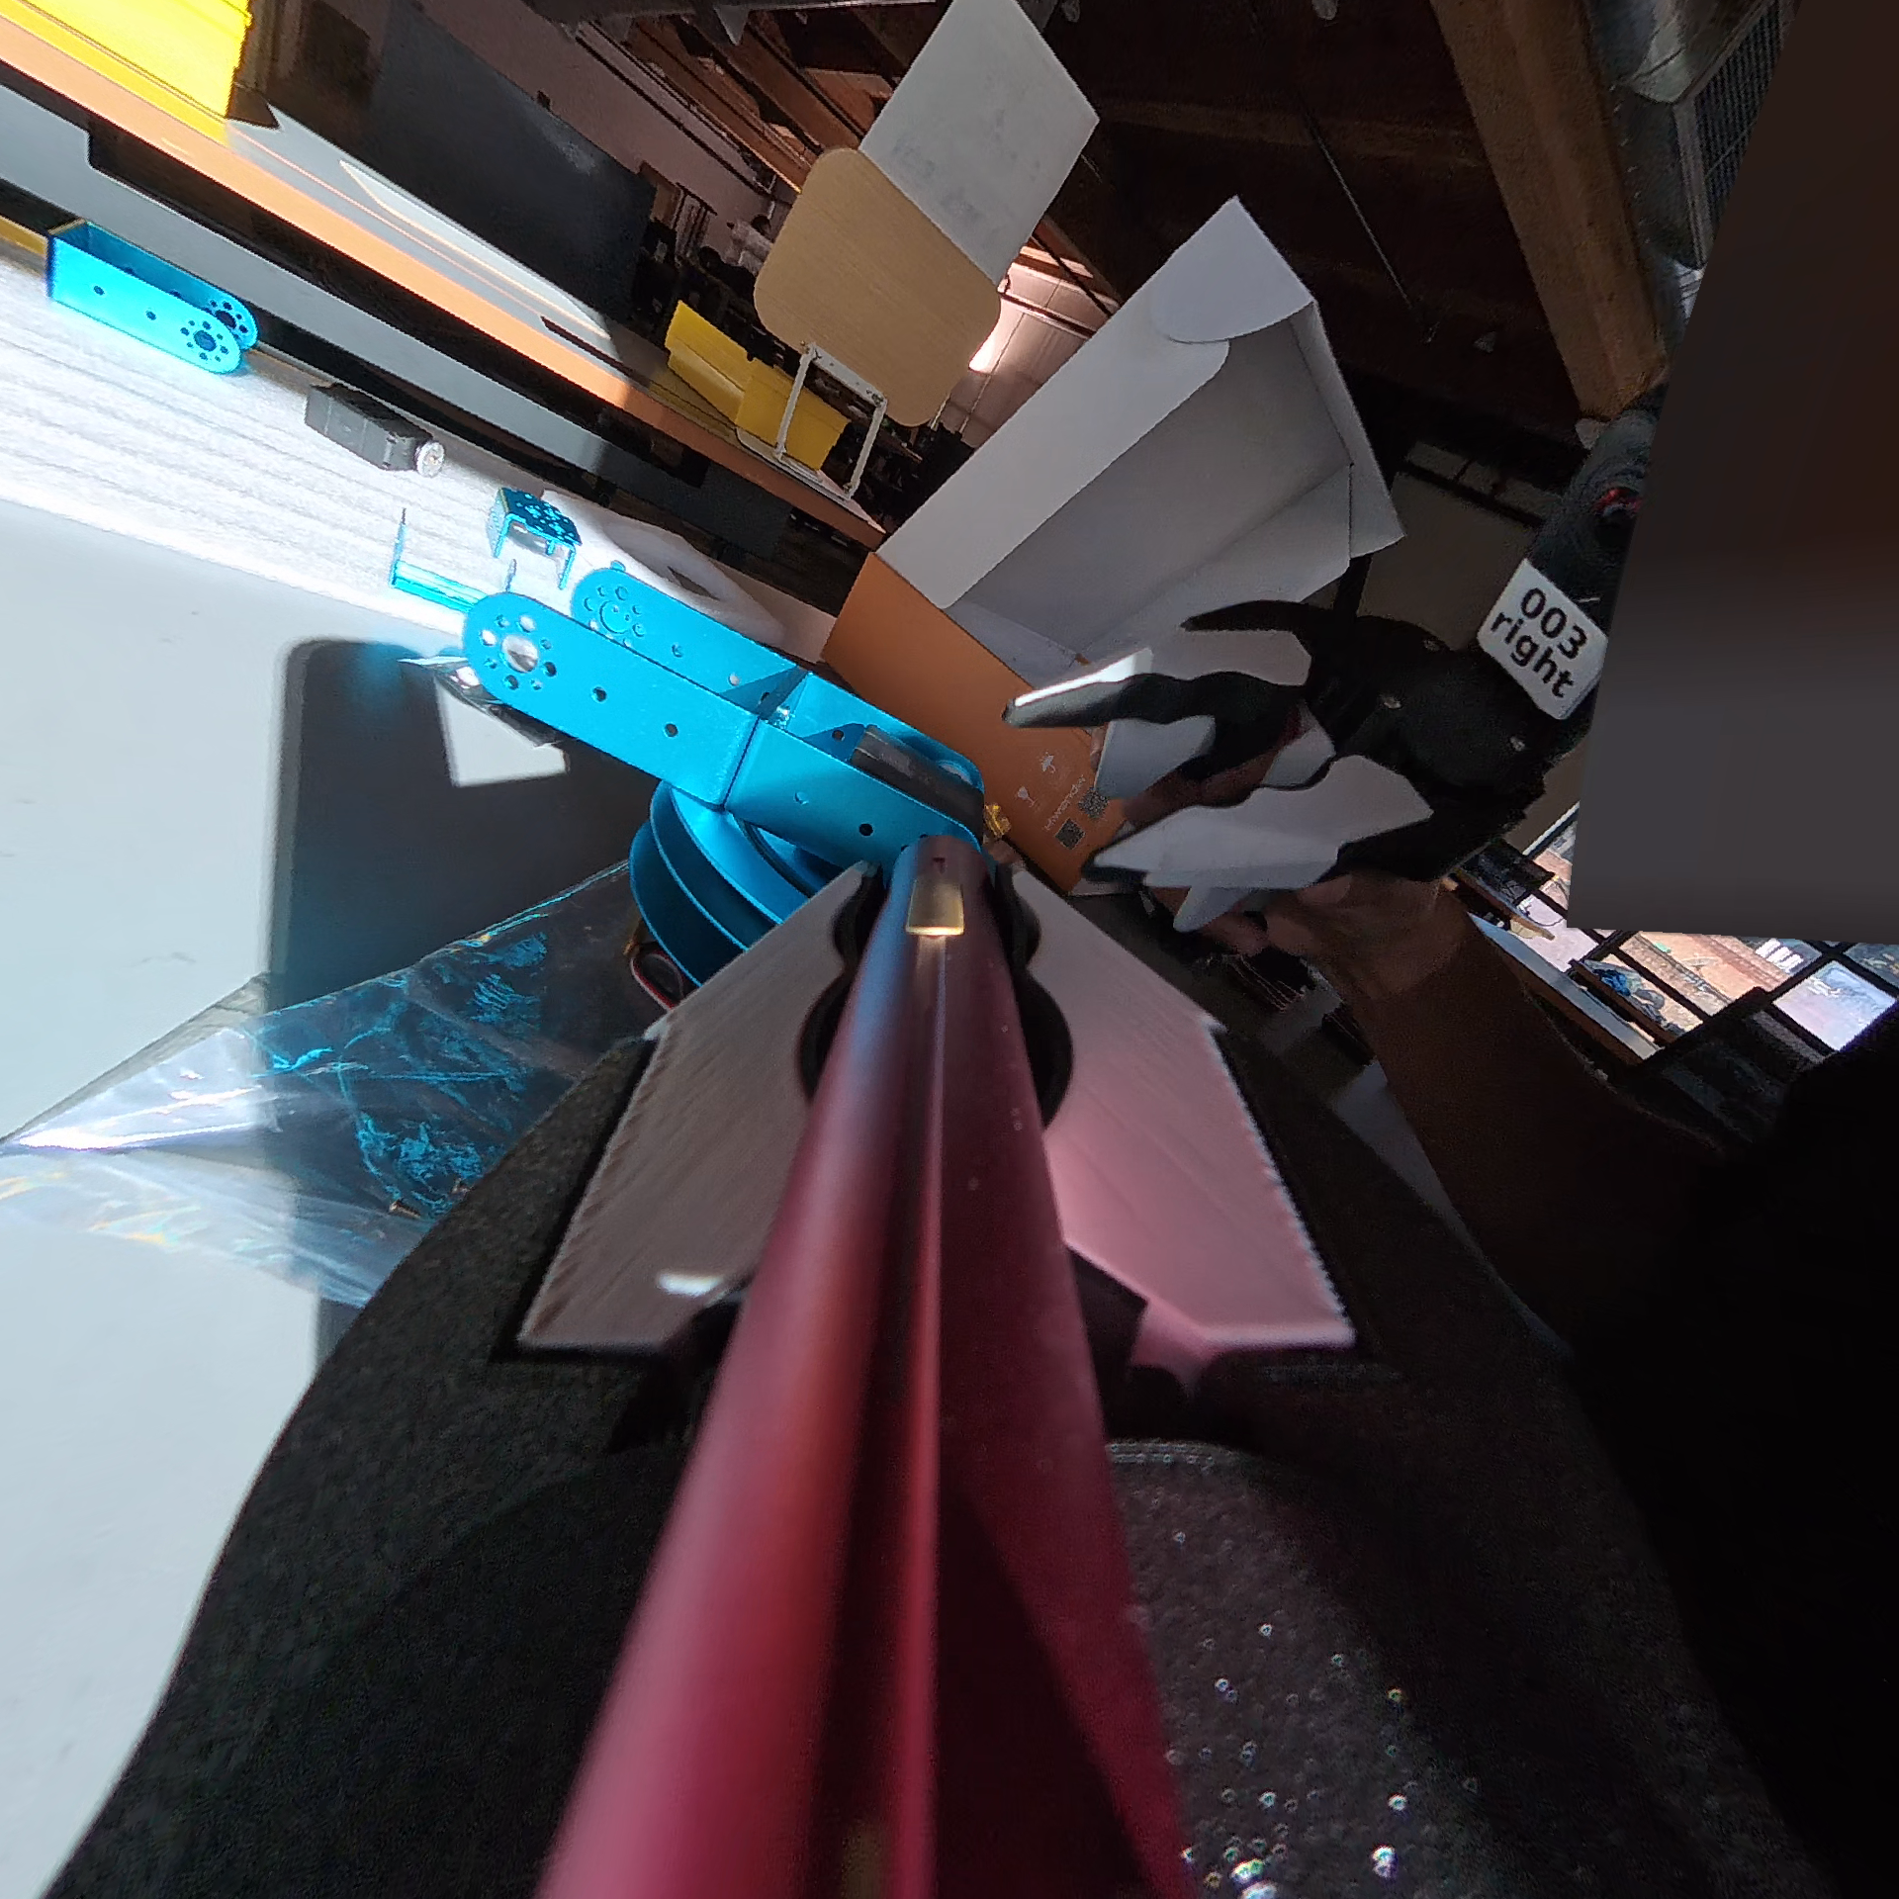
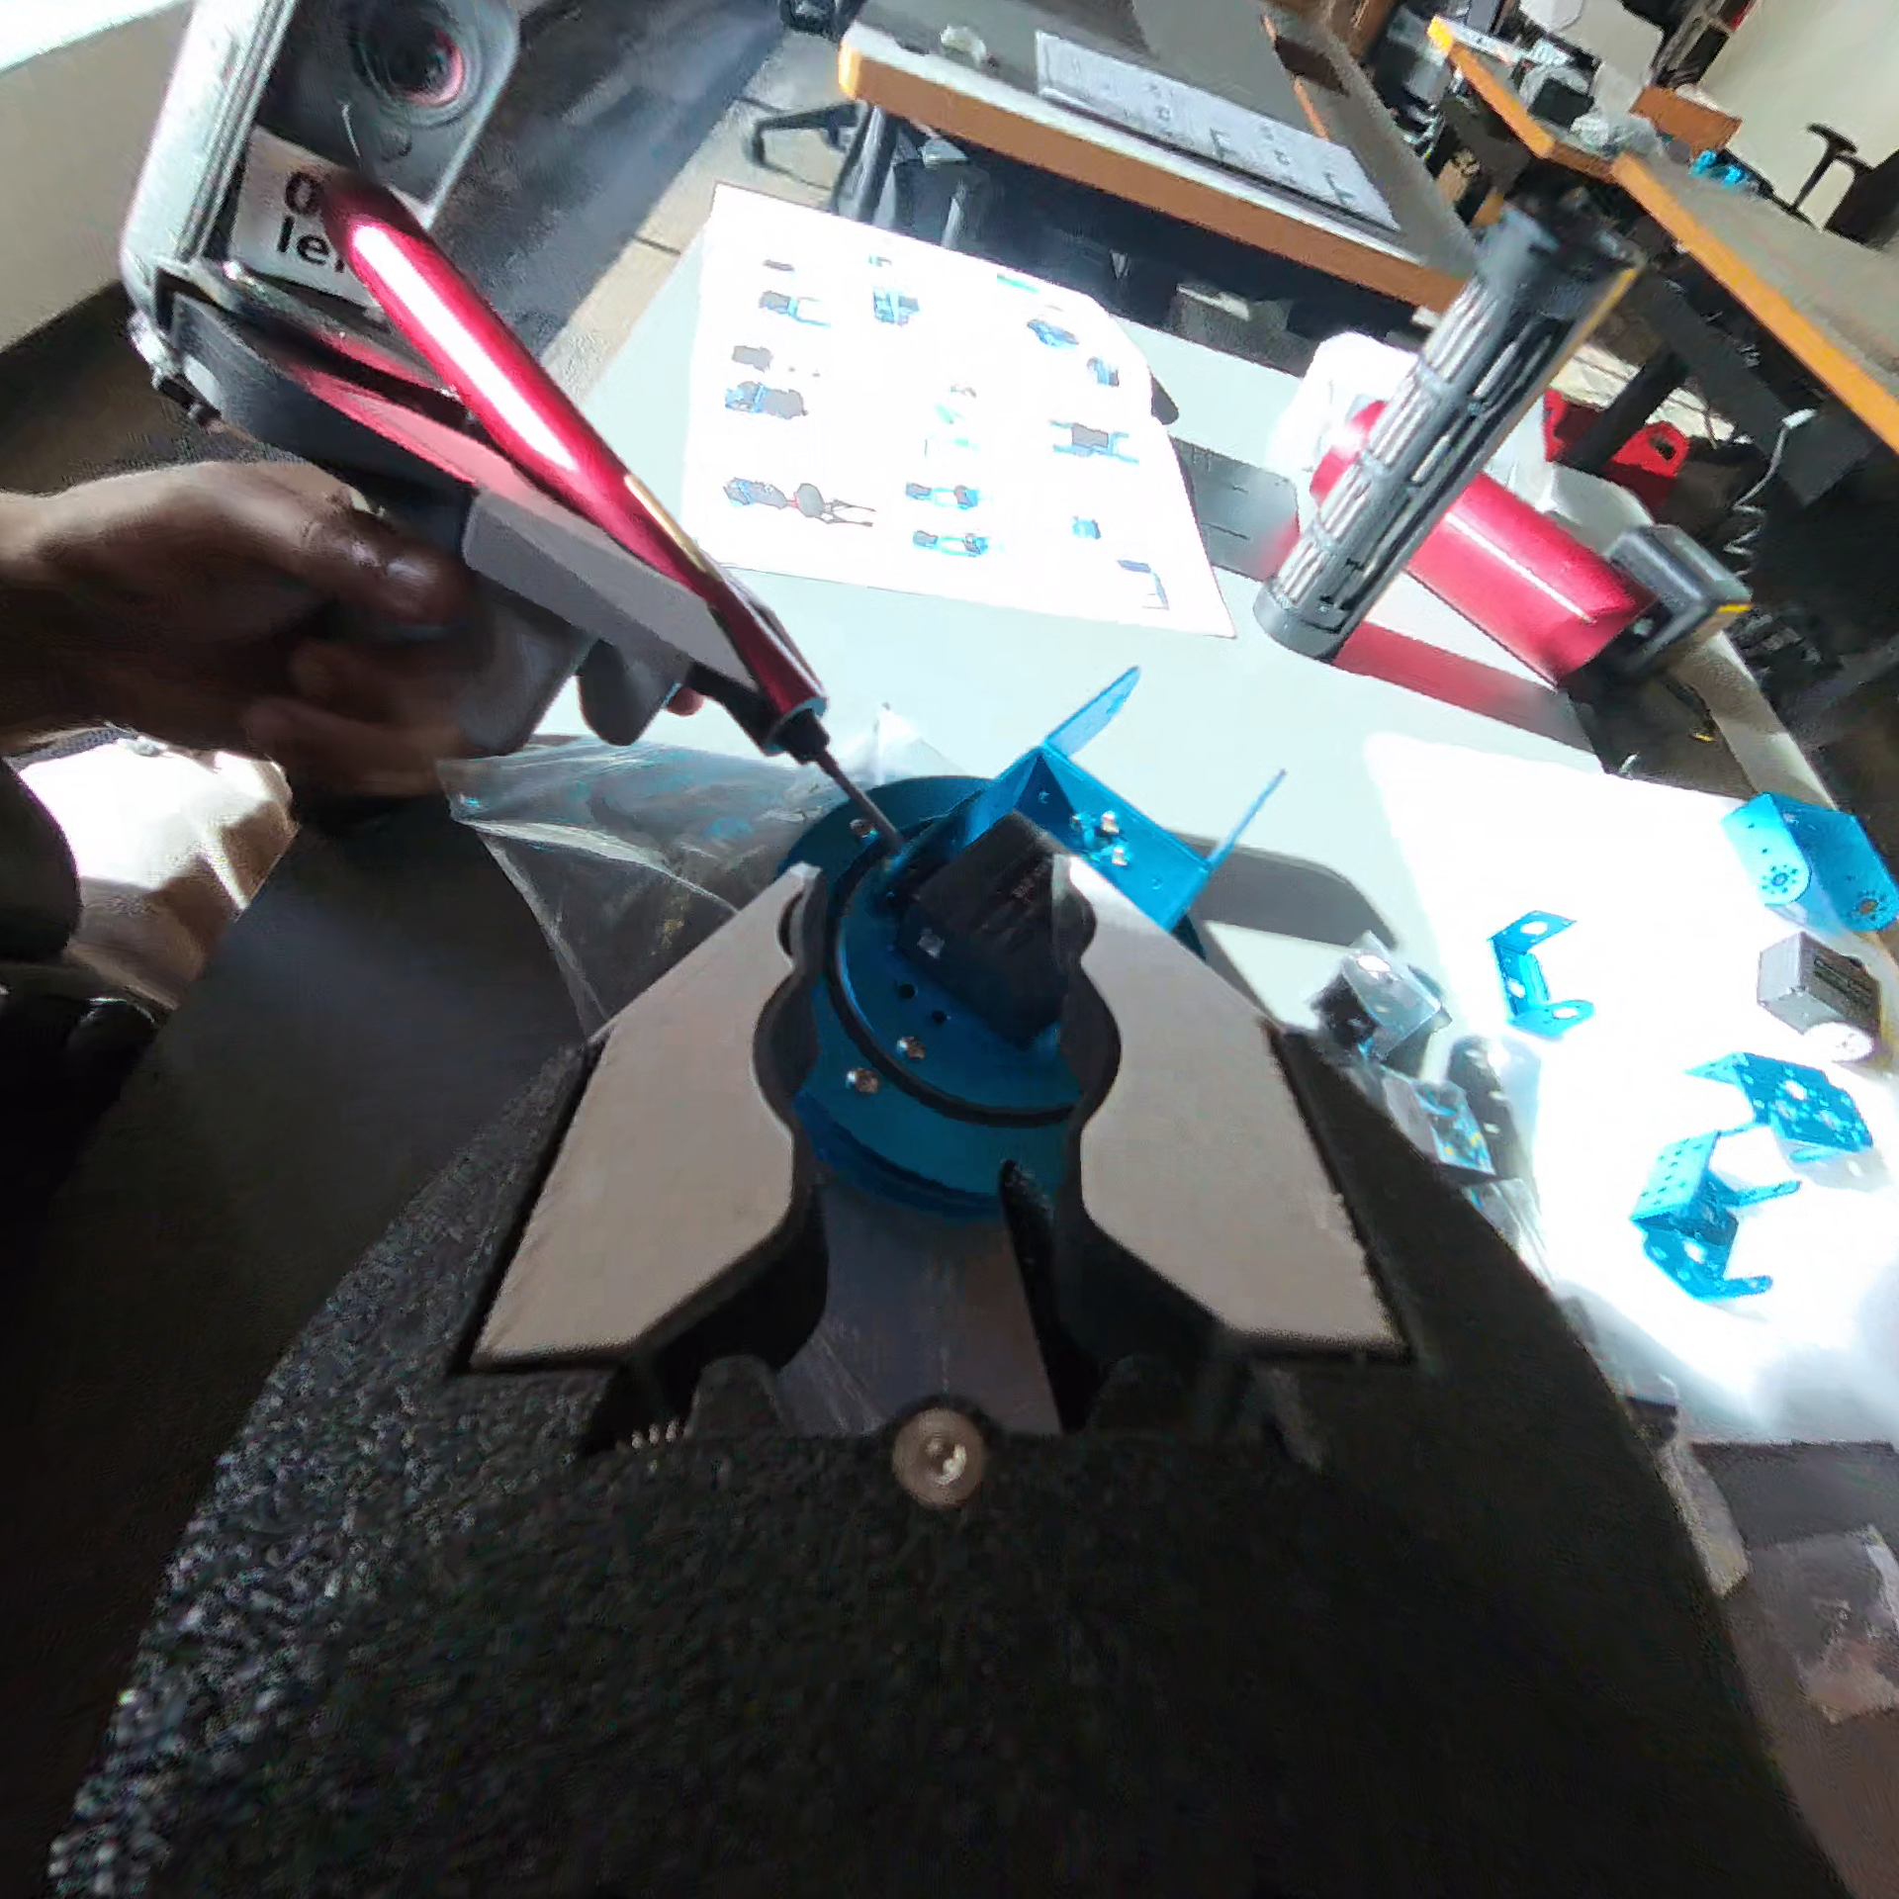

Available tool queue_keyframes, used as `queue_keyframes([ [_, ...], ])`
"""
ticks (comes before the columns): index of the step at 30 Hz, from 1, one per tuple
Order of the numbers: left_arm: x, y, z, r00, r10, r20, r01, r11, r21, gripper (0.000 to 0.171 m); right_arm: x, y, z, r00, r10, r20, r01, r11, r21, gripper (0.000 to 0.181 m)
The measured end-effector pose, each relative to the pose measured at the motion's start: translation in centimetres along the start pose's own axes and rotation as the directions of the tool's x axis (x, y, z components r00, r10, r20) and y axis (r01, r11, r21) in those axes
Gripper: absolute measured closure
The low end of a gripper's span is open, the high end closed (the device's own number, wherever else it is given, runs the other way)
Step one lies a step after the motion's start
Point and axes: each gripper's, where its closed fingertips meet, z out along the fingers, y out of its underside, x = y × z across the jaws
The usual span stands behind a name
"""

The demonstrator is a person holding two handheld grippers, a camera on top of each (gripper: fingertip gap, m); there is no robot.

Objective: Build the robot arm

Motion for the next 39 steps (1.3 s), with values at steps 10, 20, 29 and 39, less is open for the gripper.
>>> queue_keyframes([
  [10,0.2,0.1,0.1,0.999,0.024,0.035,-0.024,1.000,0.006,0.150,1.8,4.0,1.3,0.941,0.331,-0.067,-0.335,0.940,-0.061,0.087],
  [20,0.4,0.5,-0.2,0.991,-0.117,0.066,0.111,0.989,0.096,0.149,1.3,3.5,3.0,0.879,0.396,-0.267,-0.397,0.916,0.052,0.116],
  [29,0.3,0.7,-0.3,0.982,-0.182,0.048,0.175,0.977,0.122,0.150,1.0,3.7,3.0,0.896,0.349,-0.273,-0.363,0.932,-0.001,0.116],
  [39,0.4,0.7,-0.2,0.985,-0.167,0.047,0.160,0.980,0.114,0.149,-4.9,-2.1,0.8,0.982,-0.188,0.004,0.188,0.981,-0.035,0.127],
])
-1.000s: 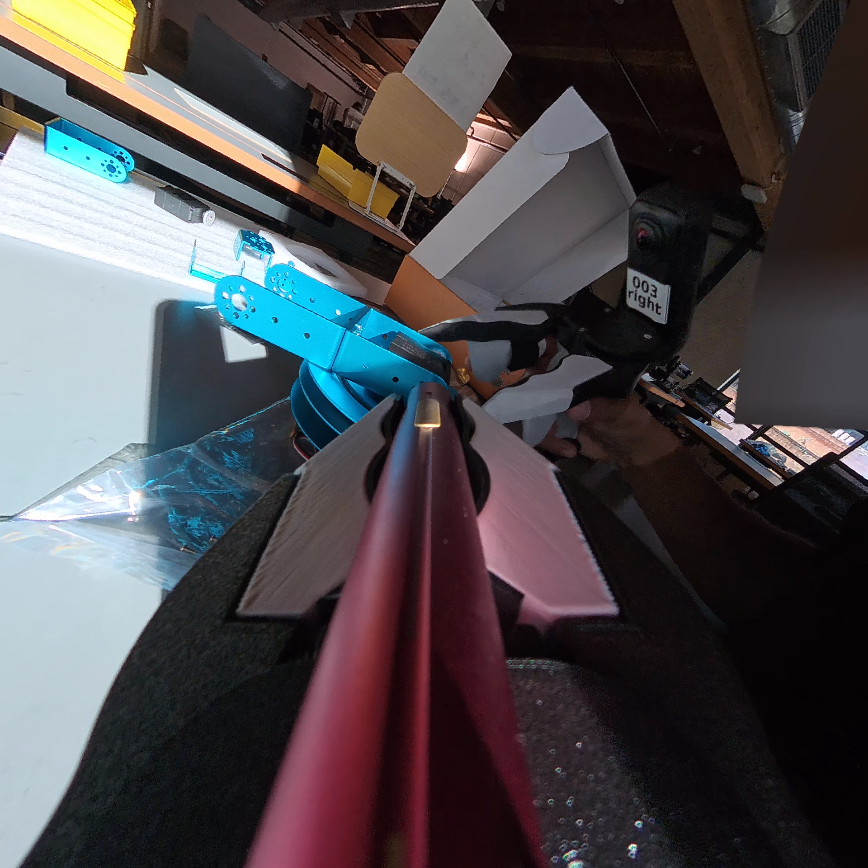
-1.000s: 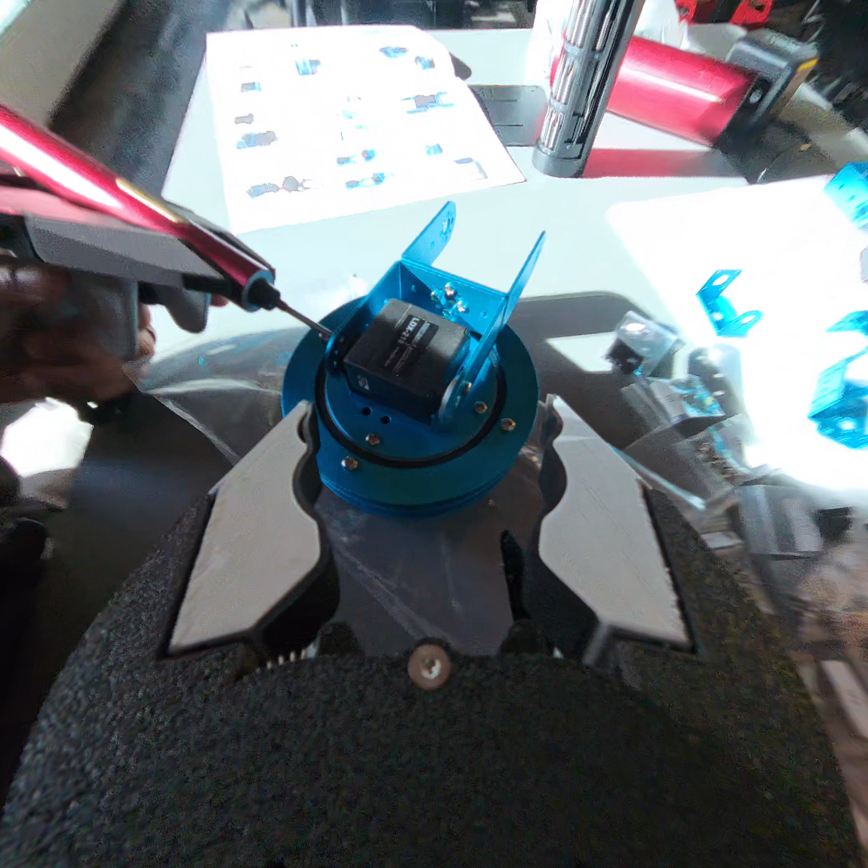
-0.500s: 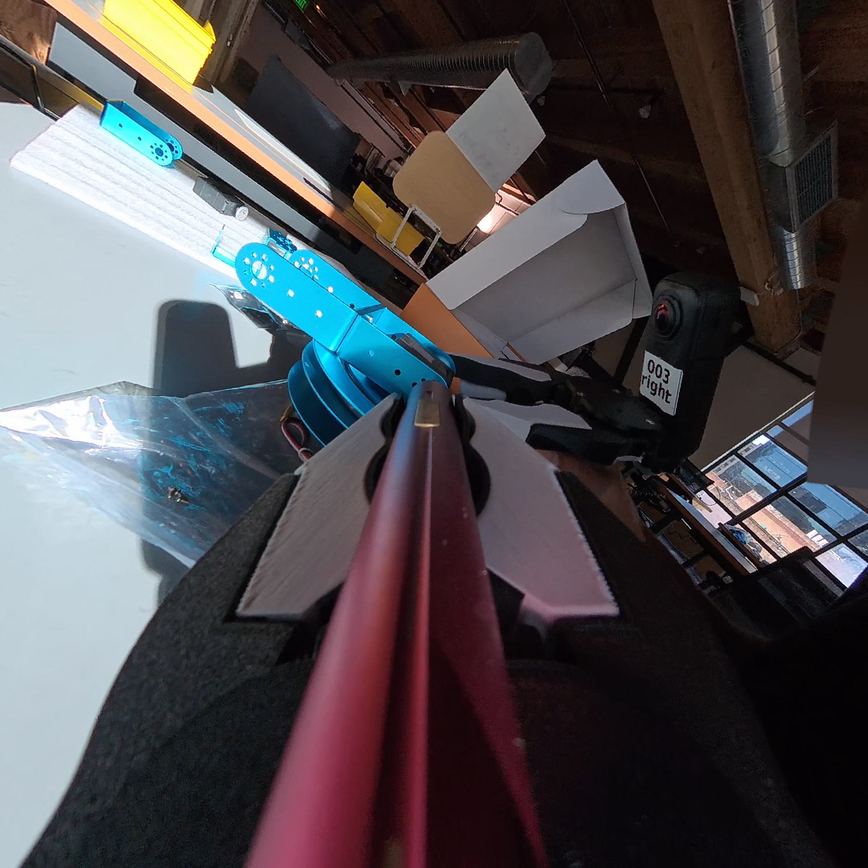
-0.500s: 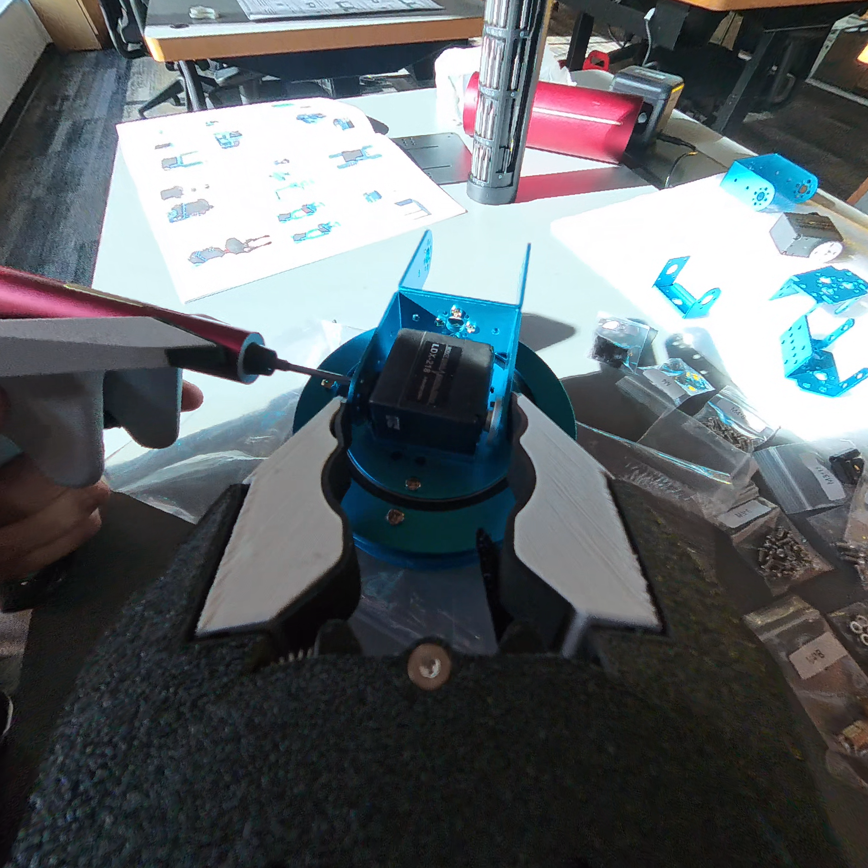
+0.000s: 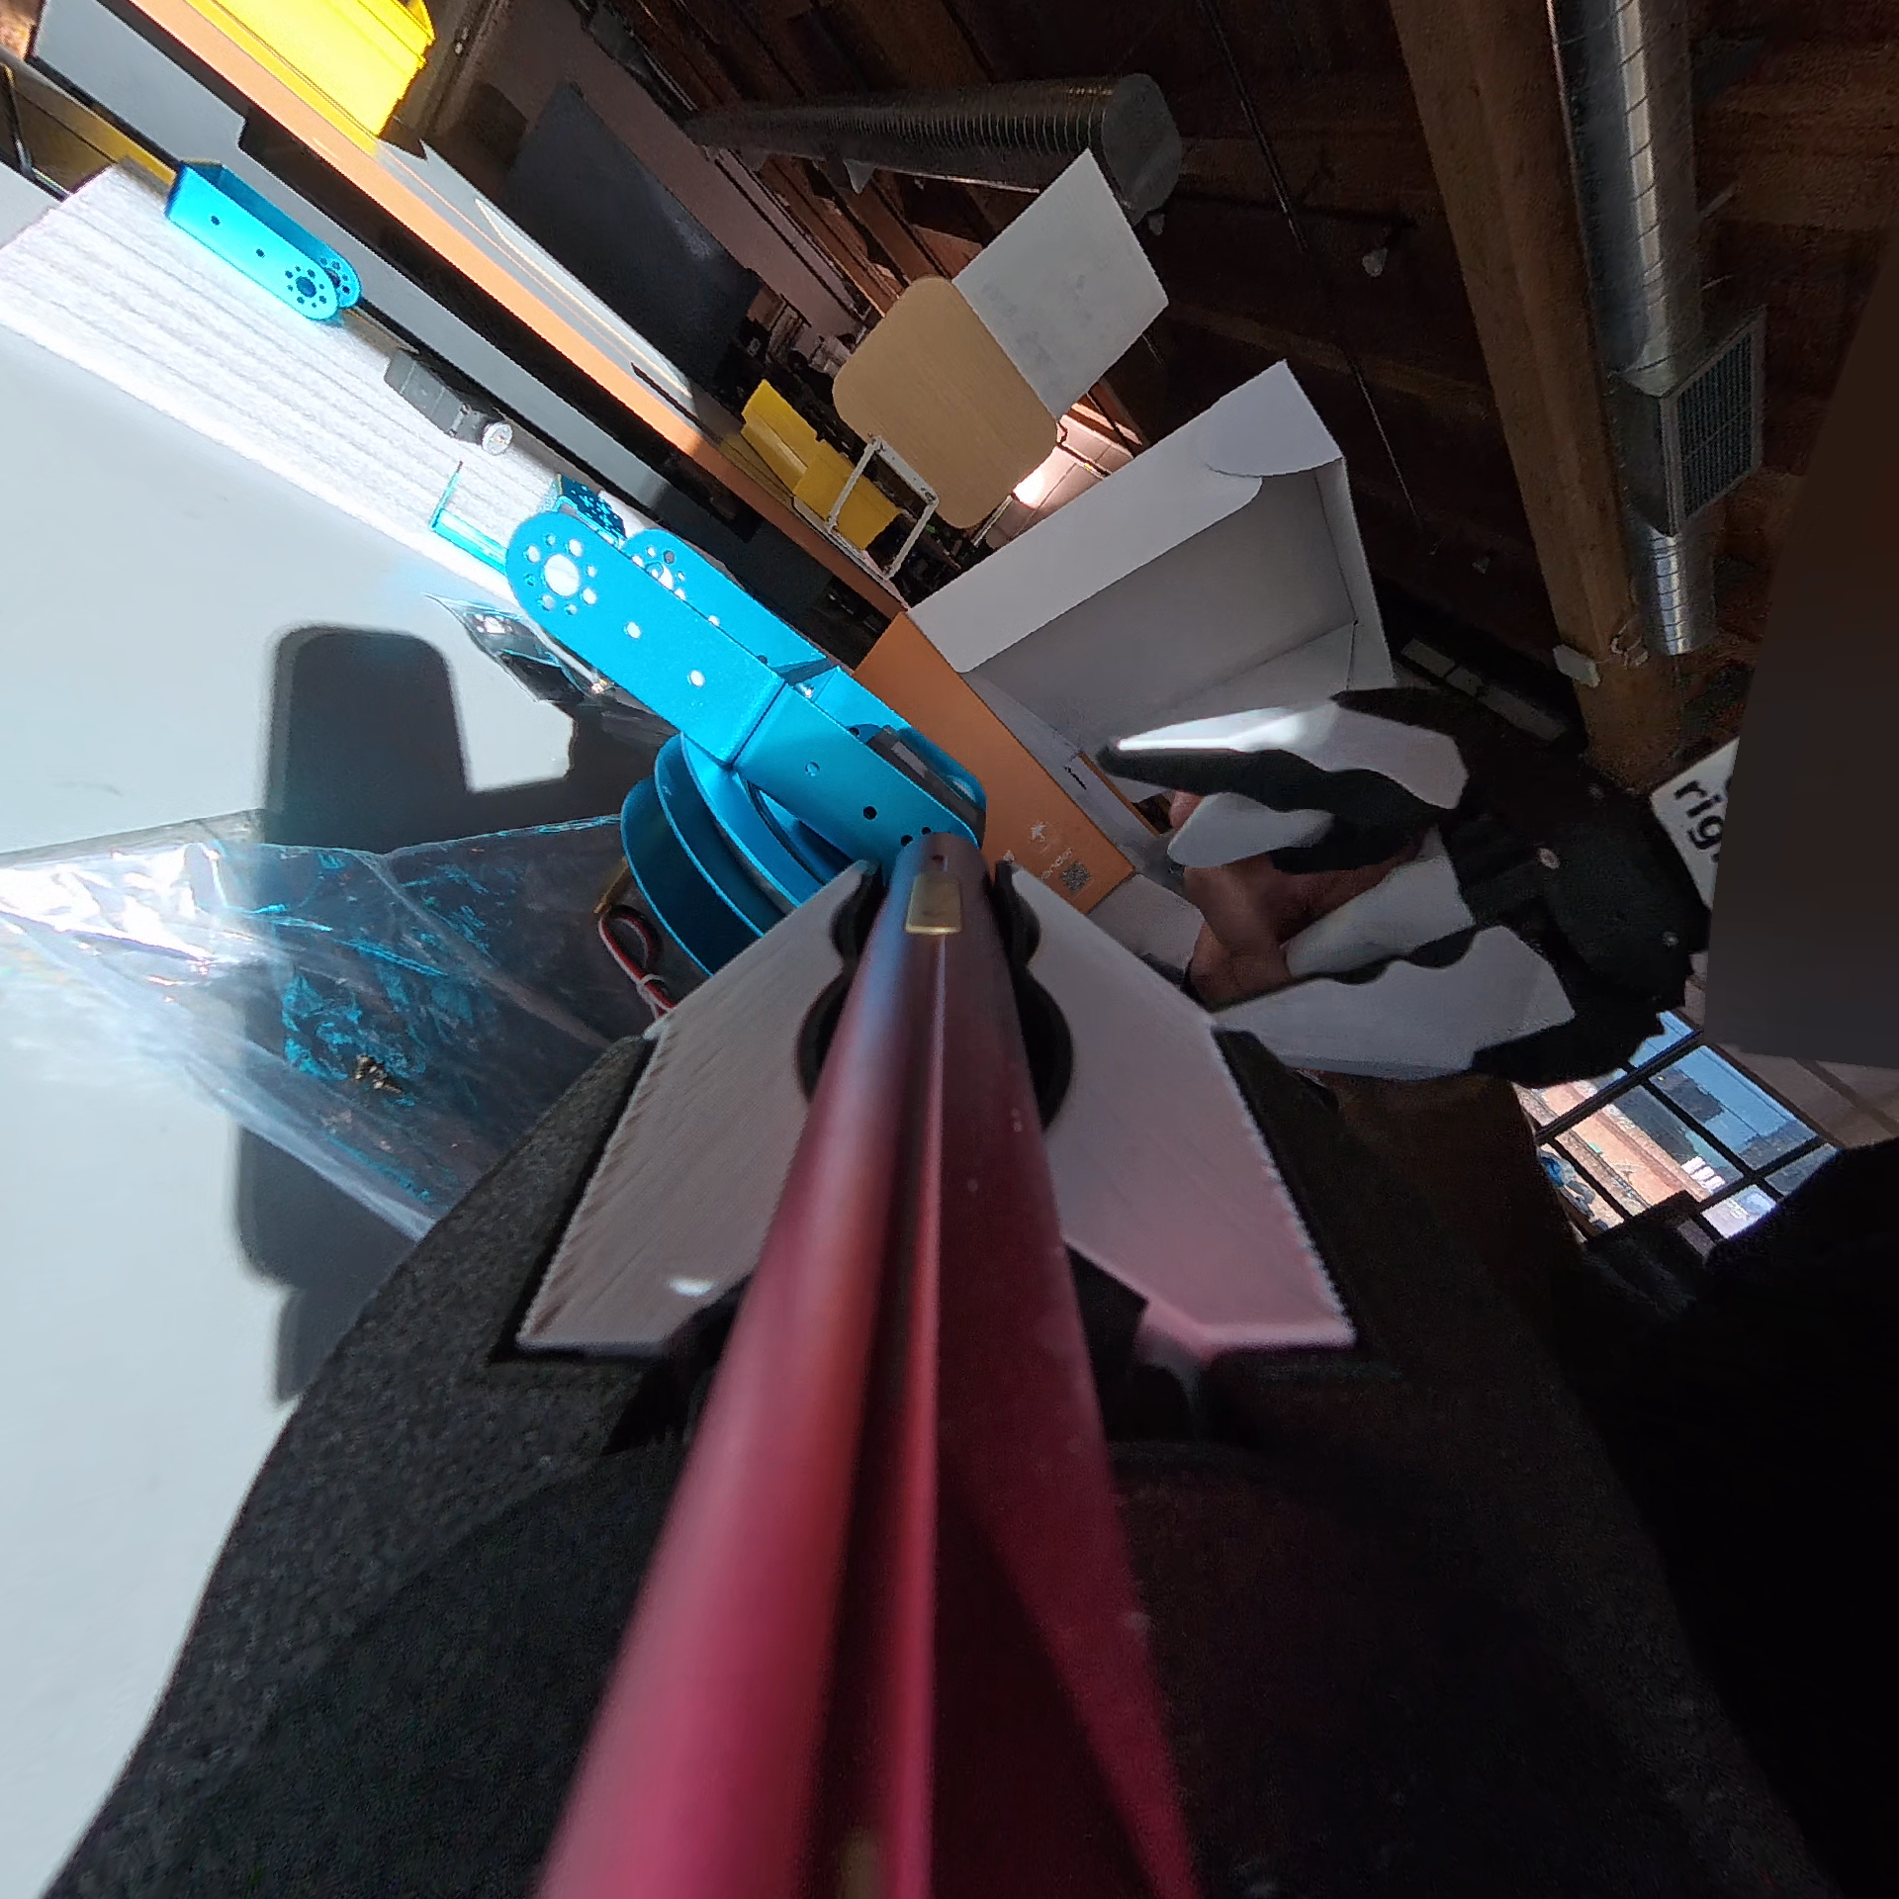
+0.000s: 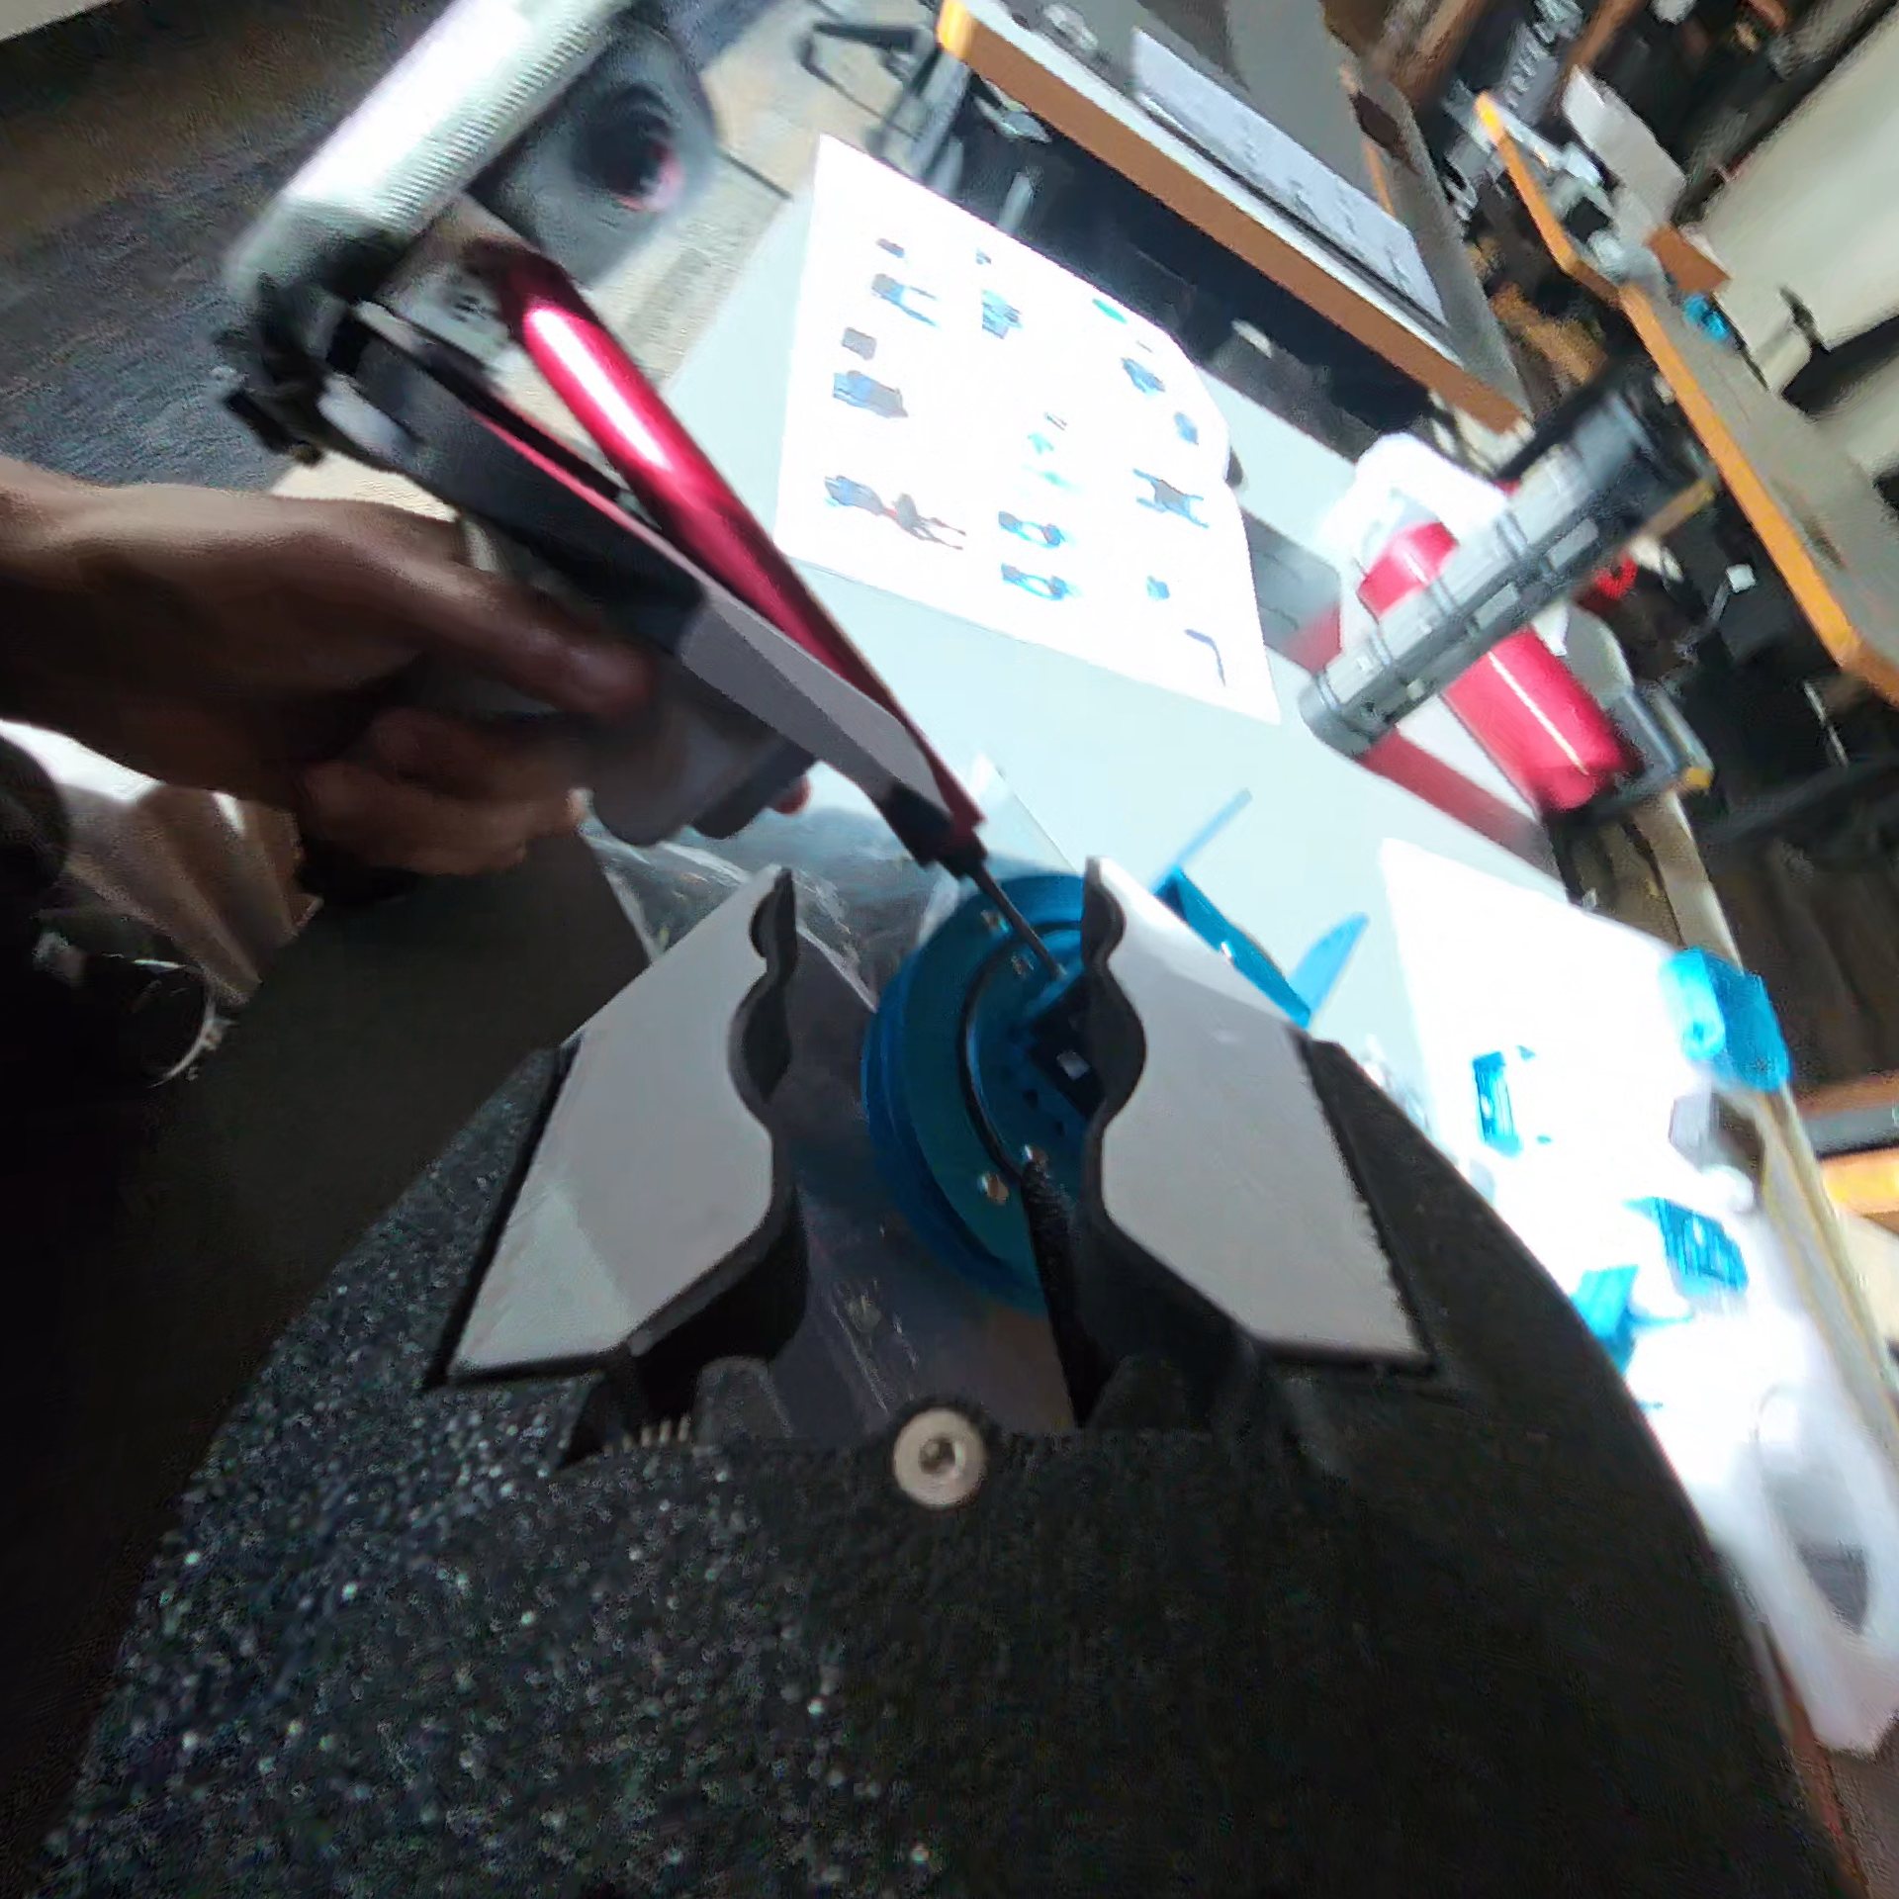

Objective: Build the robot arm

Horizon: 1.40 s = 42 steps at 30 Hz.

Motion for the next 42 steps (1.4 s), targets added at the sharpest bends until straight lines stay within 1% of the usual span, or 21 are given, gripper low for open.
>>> queue_keyframes([
  [1,0.0,0.0,0.0,1.000,0.009,0.003,-0.009,1.000,0.002,0.150,-1.2,-1.1,0.4,0.997,-0.048,0.058,0.047,0.998,0.032,0.132],
  [2,0.1,0.1,0.1,1.000,0.020,0.004,-0.020,1.000,0.003,0.150,-2.4,-1.9,0.9,0.988,-0.070,0.136,0.065,0.997,0.044,0.131],
  [3,0.1,0.1,0.1,1.000,0.025,0.004,-0.025,1.000,0.002,0.150,-3.3,-2.1,1.3,0.973,-0.086,0.213,0.082,0.996,0.030,0.121],
  [4,0.1,0.1,0.1,1.000,0.027,0.004,-0.027,1.000,0.001,0.150,-3.6,-1.8,1.8,0.960,-0.119,0.252,0.123,0.992,-0.003,0.117],
  [5,0.1,0.1,0.2,1.000,0.026,0.003,-0.026,1.000,0.000,0.150,-3.8,-1.1,2.1,0.943,-0.172,0.284,0.189,0.981,-0.034,0.118],
  [7,0.1,0.2,0.2,1.000,0.025,0.003,-0.025,1.000,-0.002,0.150,-3.4,-0.5,2.8,0.916,-0.272,0.296,0.305,0.950,-0.068,0.116],
  [9,0.2,0.2,0.2,0.999,0.033,0.005,-0.033,0.999,-0.001,0.150,-3.3,-0.5,3.3,0.890,-0.327,0.316,0.367,0.927,-0.074,0.115],
  [11,0.2,0.2,0.2,0.999,0.040,0.007,-0.040,0.999,0.001,0.150,-3.5,-0.8,3.5,0.867,-0.366,0.338,0.408,0.911,-0.061,0.122],
  [16,0.2,0.3,0.2,0.999,0.046,0.006,-0.046,0.999,0.001,0.150,-3.8,-1.0,3.8,0.857,-0.337,0.389,0.387,0.920,-0.057,0.128],
  [23,0.2,0.3,0.3,0.999,0.044,0.001,-0.044,0.999,-0.003,0.150,-3.8,-1.0,3.8,0.864,-0.308,0.399,0.364,0.929,-0.071,0.128],
  [26,0.2,0.3,0.3,0.998,0.059,0.005,-0.059,0.998,-0.006,0.149,-3.6,-0.9,3.8,0.860,-0.310,0.404,0.370,0.926,-0.078,0.125],
  [31,0.2,0.4,0.4,0.998,0.058,0.005,-0.058,0.998,-0.007,0.150,-3.6,-0.9,3.8,0.869,-0.263,0.419,0.325,0.942,-0.084,0.130],
  [42,0.2,0.5,0.4,0.998,0.066,0.003,-0.066,0.998,-0.014,0.150,-3.5,-1.0,3.8,0.886,-0.198,0.418,0.255,0.963,-0.084,0.132],
])
